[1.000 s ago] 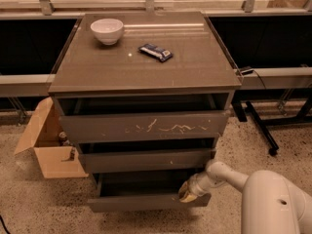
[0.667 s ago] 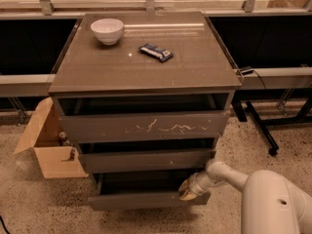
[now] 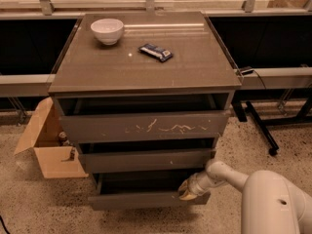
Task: Open bottom drawer
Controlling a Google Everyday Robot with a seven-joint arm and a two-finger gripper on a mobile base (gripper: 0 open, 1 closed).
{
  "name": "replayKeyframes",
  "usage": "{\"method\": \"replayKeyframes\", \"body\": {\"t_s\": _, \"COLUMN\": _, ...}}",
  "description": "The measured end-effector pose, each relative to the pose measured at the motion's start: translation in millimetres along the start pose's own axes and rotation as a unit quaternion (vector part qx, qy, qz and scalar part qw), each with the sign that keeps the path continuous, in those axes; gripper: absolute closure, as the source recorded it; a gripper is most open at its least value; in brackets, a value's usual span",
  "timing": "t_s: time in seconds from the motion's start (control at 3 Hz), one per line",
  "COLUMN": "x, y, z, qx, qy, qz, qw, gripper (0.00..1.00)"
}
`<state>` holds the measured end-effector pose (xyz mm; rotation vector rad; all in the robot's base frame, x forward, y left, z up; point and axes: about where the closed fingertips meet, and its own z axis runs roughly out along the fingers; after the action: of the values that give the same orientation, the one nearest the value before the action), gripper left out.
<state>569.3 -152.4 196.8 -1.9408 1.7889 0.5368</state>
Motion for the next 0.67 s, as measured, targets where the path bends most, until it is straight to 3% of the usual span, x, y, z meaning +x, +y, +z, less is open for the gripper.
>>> {"method": "replayKeyframes", "body": {"t_s": 0.33, "x": 0.0, "y": 0.0, "z": 0.0, "qx": 0.0, "qy": 0.0, "qz": 0.0, "qw": 1.0, "gripper": 0.12}}
{"method": "replayKeyframes", "body": {"t_s": 0.67, "x": 0.0, "y": 0.0, "z": 0.0, "qx": 0.0, "qy": 0.0, "qz": 0.0, "qw": 1.0, "gripper": 0.0}}
